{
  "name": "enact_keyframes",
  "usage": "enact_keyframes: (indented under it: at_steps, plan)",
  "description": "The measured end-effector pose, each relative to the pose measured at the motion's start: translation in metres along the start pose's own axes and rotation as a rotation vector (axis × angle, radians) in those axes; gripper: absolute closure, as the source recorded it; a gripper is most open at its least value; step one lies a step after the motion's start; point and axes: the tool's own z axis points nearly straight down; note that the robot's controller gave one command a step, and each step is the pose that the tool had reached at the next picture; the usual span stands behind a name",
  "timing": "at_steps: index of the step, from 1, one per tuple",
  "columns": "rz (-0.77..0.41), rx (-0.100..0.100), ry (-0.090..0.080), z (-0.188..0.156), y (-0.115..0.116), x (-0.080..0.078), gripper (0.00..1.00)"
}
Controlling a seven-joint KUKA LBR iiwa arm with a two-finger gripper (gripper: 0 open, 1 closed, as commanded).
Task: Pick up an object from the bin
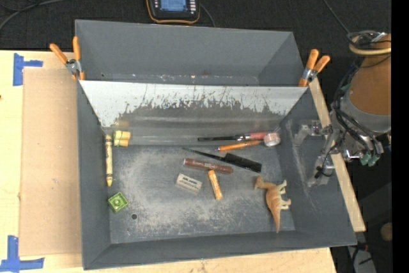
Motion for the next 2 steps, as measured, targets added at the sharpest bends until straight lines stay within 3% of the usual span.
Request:
enact_keyframes:
  at_steps: [1,2]
  plan:
    - [-0.005,0.002,-0.008,-0.005,0.001,-0.002,0.0]
    - [-0.276,0.001,-0.006,0.088,-0.009,0.017,0.0]
